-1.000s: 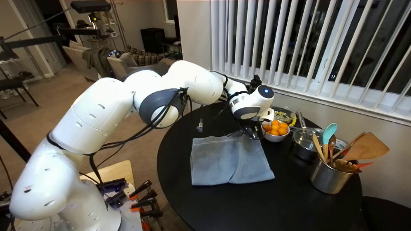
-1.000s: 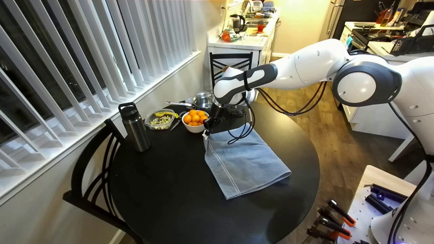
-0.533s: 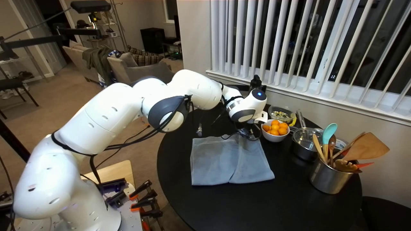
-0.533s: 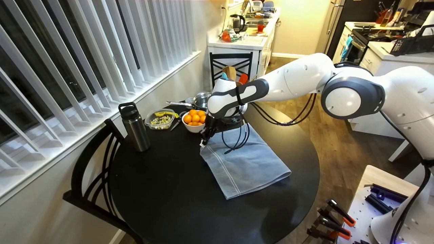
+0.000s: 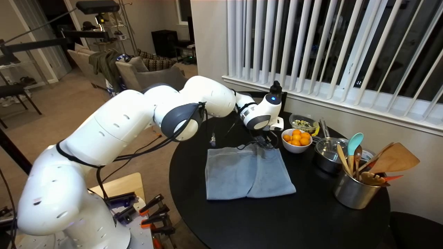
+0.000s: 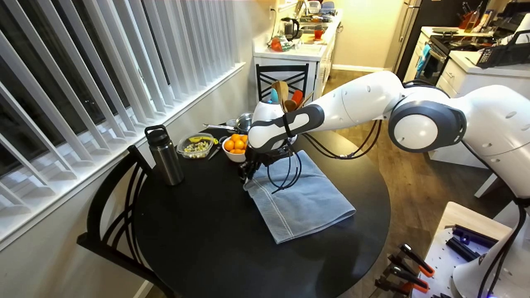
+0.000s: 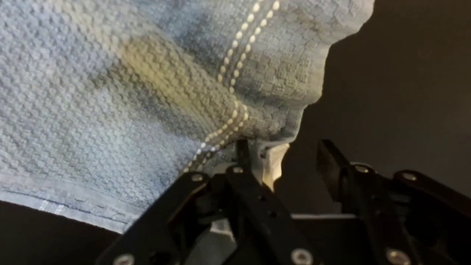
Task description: Fold the towel's length in half
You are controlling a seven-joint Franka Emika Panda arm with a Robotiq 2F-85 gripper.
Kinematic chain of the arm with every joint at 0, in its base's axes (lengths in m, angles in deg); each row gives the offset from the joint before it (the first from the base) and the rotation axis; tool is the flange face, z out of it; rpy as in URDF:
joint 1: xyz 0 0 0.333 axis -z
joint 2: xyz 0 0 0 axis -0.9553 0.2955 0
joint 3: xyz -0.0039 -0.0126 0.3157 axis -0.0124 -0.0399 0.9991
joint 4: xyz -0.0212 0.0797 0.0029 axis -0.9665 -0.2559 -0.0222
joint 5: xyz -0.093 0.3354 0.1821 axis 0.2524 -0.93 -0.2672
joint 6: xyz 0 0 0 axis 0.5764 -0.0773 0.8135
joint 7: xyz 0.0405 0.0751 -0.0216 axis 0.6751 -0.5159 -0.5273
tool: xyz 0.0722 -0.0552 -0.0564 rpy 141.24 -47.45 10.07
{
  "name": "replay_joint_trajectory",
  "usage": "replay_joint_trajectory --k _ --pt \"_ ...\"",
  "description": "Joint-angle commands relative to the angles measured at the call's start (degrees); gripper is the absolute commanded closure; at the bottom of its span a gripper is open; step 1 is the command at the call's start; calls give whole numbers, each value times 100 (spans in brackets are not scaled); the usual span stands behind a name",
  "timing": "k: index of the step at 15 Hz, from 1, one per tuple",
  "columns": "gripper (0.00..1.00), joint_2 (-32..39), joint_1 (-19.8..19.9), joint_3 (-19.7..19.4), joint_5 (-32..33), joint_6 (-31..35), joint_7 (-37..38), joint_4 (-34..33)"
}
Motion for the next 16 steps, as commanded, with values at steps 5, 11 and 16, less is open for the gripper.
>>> replay_joint_trajectory --k 5,11,16 --pt "0 -1099 -53 -47 435 16 28 1187" --pt "0 -2273 10 -139 736 -796 -88 2499" --pt "0 -3250 60 -183 882 -1264 -276 3483"
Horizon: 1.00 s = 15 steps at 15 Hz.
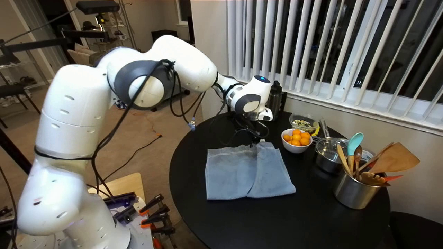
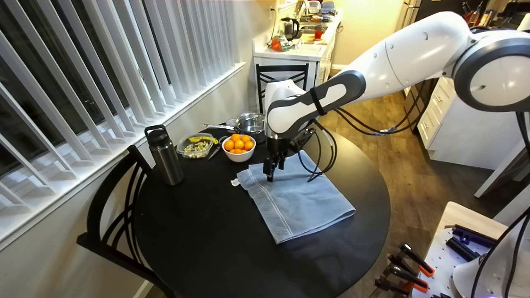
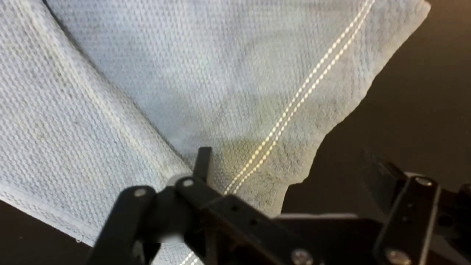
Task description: Fold the towel's length in half
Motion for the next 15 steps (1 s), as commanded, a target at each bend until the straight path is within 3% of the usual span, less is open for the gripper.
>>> replay_joint_trajectory --k 1,5,9,15 --pt "0 -978 50 -18 179 -177 -253 1059" --pt "0 -1771 31 -68 268 183 -265 2005" --pt "0 -2449 30 -120 283 1021 -240 2894" --pt "0 -3089 29 -168 117 1851 -357 3727"
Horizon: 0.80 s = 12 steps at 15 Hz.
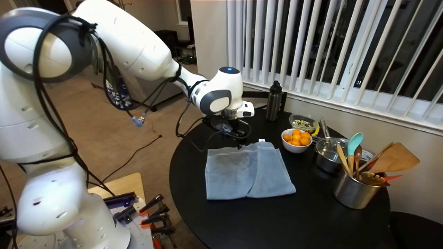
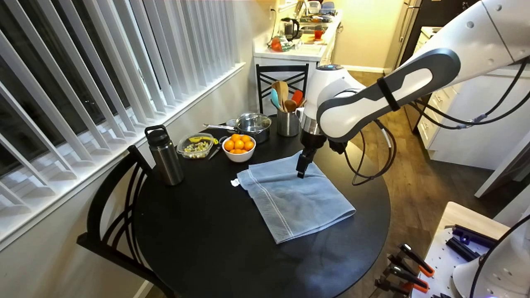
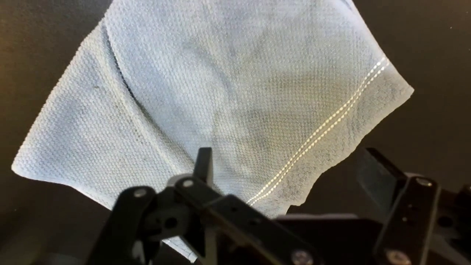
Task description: Fold the towel's length in half
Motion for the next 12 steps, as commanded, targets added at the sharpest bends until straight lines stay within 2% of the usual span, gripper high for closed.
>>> replay_joint_trajectory --k 1,2,3,12 --pt "0 -523 17 -19 -136 480 -253 624" --pt "0 -582 9 -27 -149 536 -260 687" --pt "0 -268 -27 -36 -10 287 -1 327" --pt "0 -415 -34 -50 -12 350 -2 467"
